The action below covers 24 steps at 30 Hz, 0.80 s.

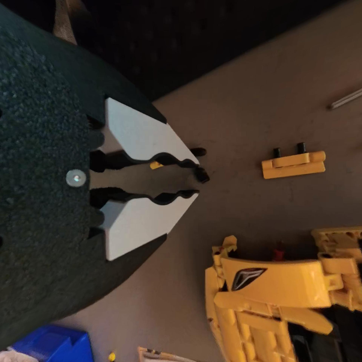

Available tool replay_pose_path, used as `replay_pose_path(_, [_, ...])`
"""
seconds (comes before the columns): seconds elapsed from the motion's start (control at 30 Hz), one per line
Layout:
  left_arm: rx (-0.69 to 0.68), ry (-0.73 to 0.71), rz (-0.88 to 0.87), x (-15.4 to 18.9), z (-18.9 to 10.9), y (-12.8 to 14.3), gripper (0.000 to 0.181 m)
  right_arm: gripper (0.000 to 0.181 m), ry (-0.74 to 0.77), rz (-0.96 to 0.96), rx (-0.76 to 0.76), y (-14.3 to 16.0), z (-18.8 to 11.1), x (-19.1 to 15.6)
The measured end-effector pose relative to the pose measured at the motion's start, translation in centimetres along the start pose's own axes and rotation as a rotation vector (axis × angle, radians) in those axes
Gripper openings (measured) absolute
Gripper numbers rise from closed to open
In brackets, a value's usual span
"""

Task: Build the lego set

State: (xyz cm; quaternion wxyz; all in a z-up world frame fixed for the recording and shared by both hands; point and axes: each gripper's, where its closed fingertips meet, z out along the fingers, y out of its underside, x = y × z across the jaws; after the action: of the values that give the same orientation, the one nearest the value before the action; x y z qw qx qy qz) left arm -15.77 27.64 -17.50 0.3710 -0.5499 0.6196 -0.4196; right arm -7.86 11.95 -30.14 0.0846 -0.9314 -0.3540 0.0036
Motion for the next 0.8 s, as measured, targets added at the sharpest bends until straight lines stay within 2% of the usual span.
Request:
replay_pose_path(0.17, [0.181,0.04,-0.078,0.6,-0.5,-1.1,0.02,0.022,0.062,0.092,0.15,3.3,-2.9,-0.1])
replay_pose_path(0.3, [0.279,0.166,-0.201,1.6,-0.4,-1.9,0.02,0.021,0.015,0.198,0.299,5.1,-2.6,-1.6])
replay_pose_path(0.4, [0.261,0.164,-0.137,2.1,-0.1,-1.6,0.02,0.019,0.056,0.185,0.428,4.5,-2.2,-1.8])
replay_pose_path(0.47, [0.248,0.187,-0.108,3.0,0.0,-1.3,0.02,0.018,0.068,0.179,0.443,4.5,-1.7,-1.6])
replay_pose_path(0.53, [0.233,0.255,-0.106,4.4,0.1,-1.1,0.02,0.018,0.057,0.171,0.431,4.7,-1.0,-1.5])
replay_pose_path(0.6, [0.2,0.343,-0.09,6.2,0.2,-0.6,0.02,0.009,0.042,0.156,0.46,4.3,-0.7,-1.6])
replay_pose_path(0.67, [0.147,0.4,-0.026,8.1,0.5,0.3,0.02,0.008,0.033,0.138,0.495,3.8,-0.8,-1.5])
replay_pose_path(0.73, [0.106,0.441,0.068,10.0,0.9,1.2,0.02,0.008,-0.052,0.186,0.566,2.2,-1.7,-1.7])
replay_pose_path(0.8, [0.074,0.47,0.15,11.9,1.5,2.0,0.02,0.008,-0.254,0.267,0.703,-0.9,-3.9,-2.6])
